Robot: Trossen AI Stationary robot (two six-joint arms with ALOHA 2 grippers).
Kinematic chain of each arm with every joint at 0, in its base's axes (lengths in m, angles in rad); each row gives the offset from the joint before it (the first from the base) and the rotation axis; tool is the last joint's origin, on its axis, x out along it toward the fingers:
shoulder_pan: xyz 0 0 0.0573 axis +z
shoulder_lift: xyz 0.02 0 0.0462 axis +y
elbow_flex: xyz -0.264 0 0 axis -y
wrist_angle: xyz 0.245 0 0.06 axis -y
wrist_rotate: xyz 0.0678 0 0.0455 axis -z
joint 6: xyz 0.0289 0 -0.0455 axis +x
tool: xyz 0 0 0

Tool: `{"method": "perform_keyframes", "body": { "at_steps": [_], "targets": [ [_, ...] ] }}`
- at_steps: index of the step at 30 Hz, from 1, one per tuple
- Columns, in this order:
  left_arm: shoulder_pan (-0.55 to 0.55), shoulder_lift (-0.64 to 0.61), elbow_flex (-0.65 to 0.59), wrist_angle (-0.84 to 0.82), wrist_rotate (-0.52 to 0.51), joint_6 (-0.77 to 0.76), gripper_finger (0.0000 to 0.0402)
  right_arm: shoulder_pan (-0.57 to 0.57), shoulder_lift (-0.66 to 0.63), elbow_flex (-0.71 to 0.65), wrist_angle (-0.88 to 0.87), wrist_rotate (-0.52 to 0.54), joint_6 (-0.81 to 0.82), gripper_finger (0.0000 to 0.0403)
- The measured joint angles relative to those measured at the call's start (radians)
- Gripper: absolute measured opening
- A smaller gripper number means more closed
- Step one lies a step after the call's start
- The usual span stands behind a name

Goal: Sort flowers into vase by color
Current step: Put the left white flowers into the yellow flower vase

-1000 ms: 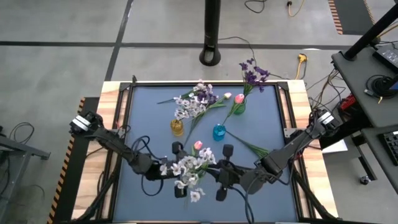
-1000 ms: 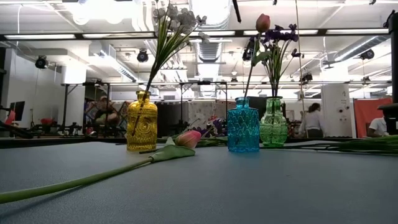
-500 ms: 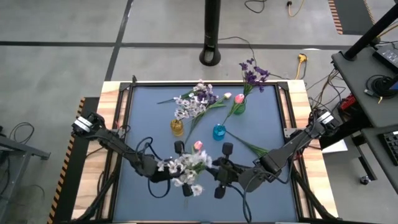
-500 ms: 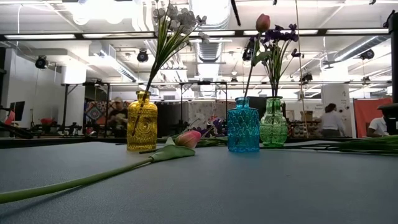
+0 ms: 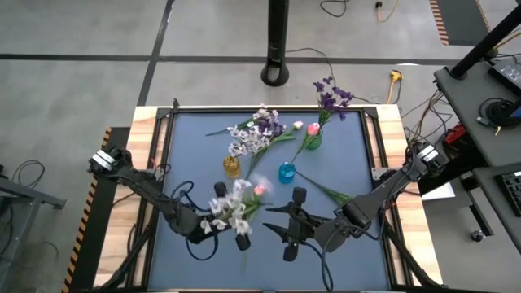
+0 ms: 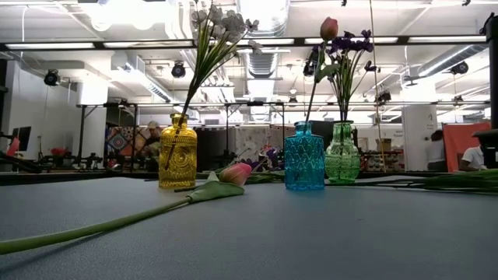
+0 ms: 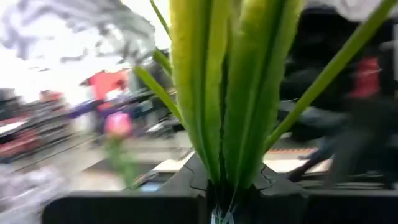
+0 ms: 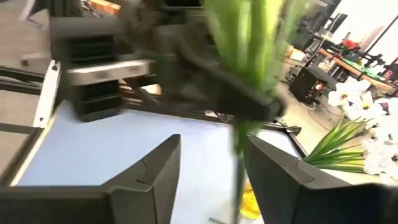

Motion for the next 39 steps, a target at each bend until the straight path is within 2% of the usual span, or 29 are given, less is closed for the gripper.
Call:
{"method": "perform_keyframes", "body": {
  "at_steps": [4, 8, 12, 14, 19, 22, 25, 28, 39],
  "targets": [
    [-0.022, -0.049, 0.000, -0.087, -0.171, 0.018, 0.0018, 0.001, -0.018, 0.000, -0.046, -0.001, 0.027, 0.0190],
    [-0.025, -0.118, 0.000, -0.237, -0.254, 0.000, 0.0011, -0.001, -0.042, 0.000, -0.083, 0.004, 0.036, 0.0203],
    [-0.024, -0.225, -0.001, -0.449, -0.247, -0.069, 0.0007, 0.000, -0.069, 0.000, -0.133, 0.004, 0.065, 0.0211],
    [-0.027, -0.298, -0.001, -0.616, -0.229, -0.125, 0.0006, 0.000, -0.082, 0.000, -0.179, 0.004, 0.082, 0.0213],
    [0.017, -0.499, -0.004, -1.138, -0.088, -0.505, 0.0005, -0.003, -0.114, 0.000, -0.268, 0.004, 0.119, 0.0217],
    [0.078, -0.570, -0.028, -1.325, -0.092, -0.619, 0.0005, -0.003, -0.128, 0.000, -0.281, 0.004, 0.123, 0.0217],
    [0.150, -0.613, -0.077, -1.311, -0.089, -0.601, 0.0005, -0.003, -0.135, 0.000, -0.281, 0.005, 0.124, 0.0217],
    [0.228, -0.641, -0.119, -1.210, -0.029, -0.550, 0.0006, -0.003, -0.136, -0.001, -0.282, 0.004, 0.124, 0.0217],
    [0.348, -0.677, -0.217, -0.910, 0.108, -0.378, 0.0006, -0.007, -0.129, -0.002, -0.290, 0.006, 0.125, 0.0217]
  ]
}}
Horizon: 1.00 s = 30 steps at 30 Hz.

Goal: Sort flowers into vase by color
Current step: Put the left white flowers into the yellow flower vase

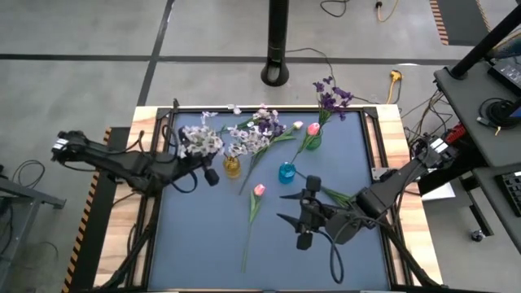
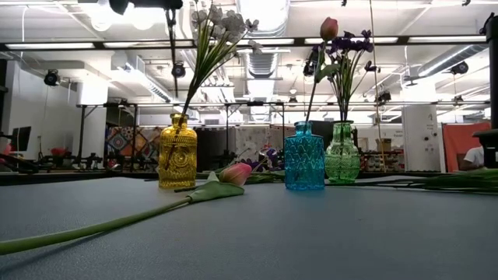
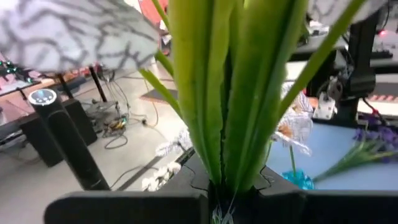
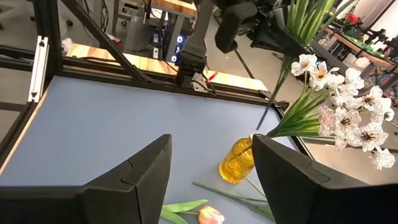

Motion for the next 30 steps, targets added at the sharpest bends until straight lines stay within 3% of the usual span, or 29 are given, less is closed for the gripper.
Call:
{"method": "perform_keyframes", "body": {
  "at_steps": [9, 24, 30],
  "targets": [
    [0.067, -0.002, -0.092, 0.055, 0.029, -0.056, 0.0006, -0.012, 0.000, 0.000, -0.019, 0.000, 0.007, 0.0217],
    [0.076, 0.020, -0.094, 0.054, 0.024, -0.141, 0.0007, -0.016, 0.001, 0.000, -0.018, 0.000, 0.023, 0.0217],
    [0.078, 0.023, -0.094, 0.011, 0.020, -0.209, 0.0030, -0.016, 0.001, 0.000, -0.018, 0.000, 0.025, 0.0217]
  ]
}}
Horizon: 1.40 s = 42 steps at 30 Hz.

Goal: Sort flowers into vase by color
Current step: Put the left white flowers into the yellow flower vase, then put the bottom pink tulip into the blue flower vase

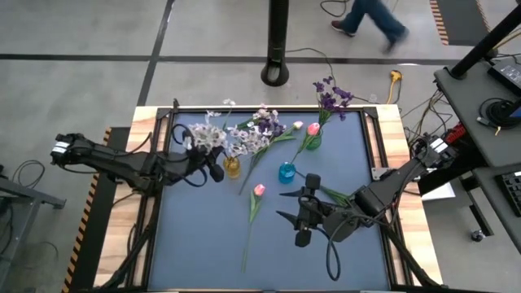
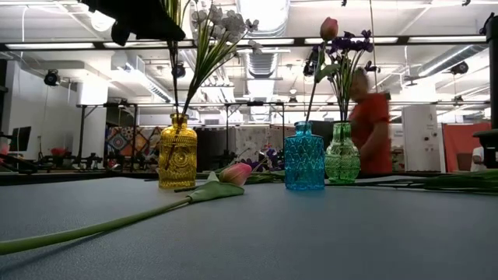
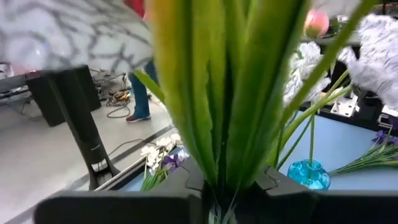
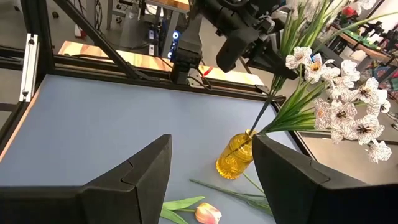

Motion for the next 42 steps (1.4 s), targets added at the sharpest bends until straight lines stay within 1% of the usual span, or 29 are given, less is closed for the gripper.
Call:
{"method": "perform_keyframes", "body": {
  "at_steps": [9, 15, 19, 23, 28, 33, 40, 42],
  "targets": [
    [-0.001, 0.000, 0.000, -0.092, 0.000, -0.056, 0.0100, 0.000, 0.001, 0.000, 0.000, 0.000, 0.000, 0.0217],
    [-0.001, 0.000, 0.000, -0.146, 0.058, -0.090, 0.0159, -0.001, 0.005, -0.001, 0.003, -0.001, 0.000, 0.0217],
    [-0.001, -0.001, 0.000, -0.165, 0.055, -0.091, 0.0201, -0.002, 0.005, -0.001, 0.003, -0.001, 0.010, 0.0217],
    [-0.002, -0.013, 0.003, -0.208, 0.060, -0.103, 0.0233, -0.002, 0.005, -0.001, 0.000, 0.000, 0.018, 0.0217],
    [-0.005, -0.020, 0.044, -0.376, 0.086, -0.218, 0.0256, -0.002, 0.005, -0.001, -0.014, 0.000, 0.034, 0.0217],
    [-0.009, -0.019, 0.051, -0.415, 0.102, -0.255, 0.0272, -0.002, 0.005, -0.001, -0.014, 0.000, 0.034, 0.0217],
    [-0.019, -0.034, 0.051, -0.546, 0.114, -0.351, 0.0293, -0.002, 0.005, -0.001, -0.036, 0.000, 0.050, 0.0217],
    [-0.023, -0.046, 0.051, -0.580, 0.150, -0.371, 0.0296, -0.003, 0.005, -0.001, -0.042, 0.000, 0.060, 0.0217]
  ]
}}
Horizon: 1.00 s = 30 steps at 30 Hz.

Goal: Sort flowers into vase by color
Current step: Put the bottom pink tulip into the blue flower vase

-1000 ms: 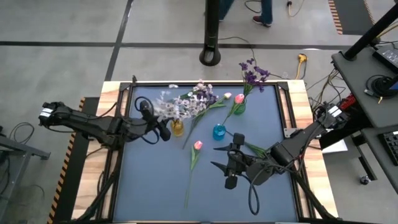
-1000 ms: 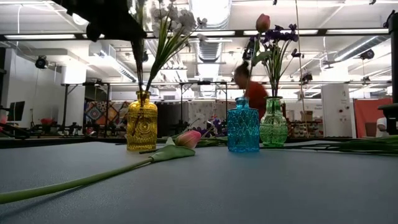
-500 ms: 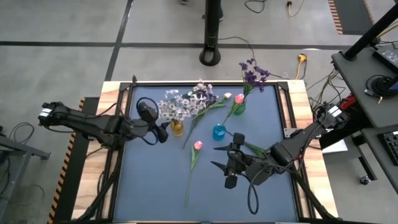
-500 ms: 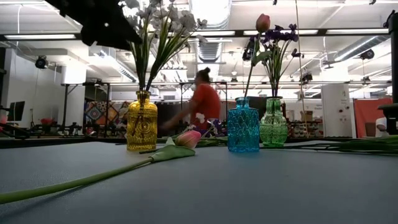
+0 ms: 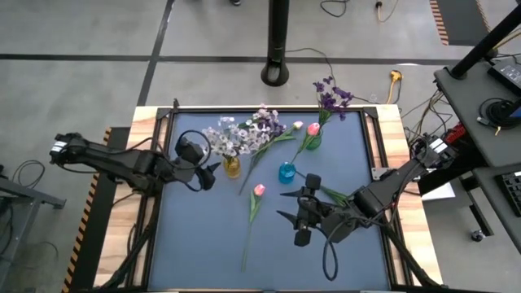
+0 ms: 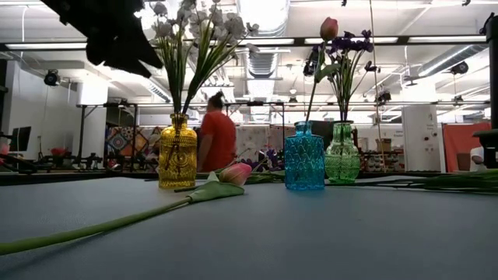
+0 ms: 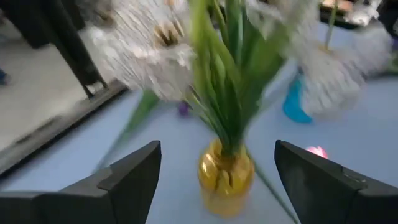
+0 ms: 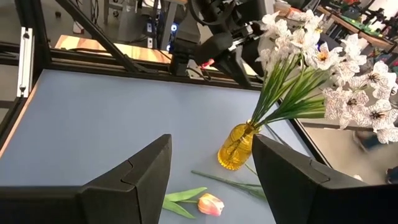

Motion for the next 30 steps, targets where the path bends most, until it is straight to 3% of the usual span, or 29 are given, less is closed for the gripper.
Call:
{"method": "perform_keyframes", "body": {
  "at_steps": [5, 13, 23, 30],
  "targets": [
    [-0.007, -0.035, 0.000, -0.054, 0.174, -0.067, 0.0297, 0.001, -0.001, 0.000, -0.034, 0.000, 0.031, 0.0217],
    [-0.069, -0.045, 0.000, -0.184, 0.186, -0.237, 0.0297, 0.001, -0.007, 0.001, -0.242, -0.016, 0.170, 0.0217],
    [-0.249, 0.024, 0.000, -0.181, 0.211, -0.481, 0.0297, 0.001, -0.062, 0.002, -0.492, -0.218, 0.356, 0.0217],
    [-0.386, 0.189, 0.000, -0.007, 0.168, -0.605, 0.0297, 0.019, -0.087, 0.001, -0.669, -0.369, 0.598, 0.0217]
  ]
}}
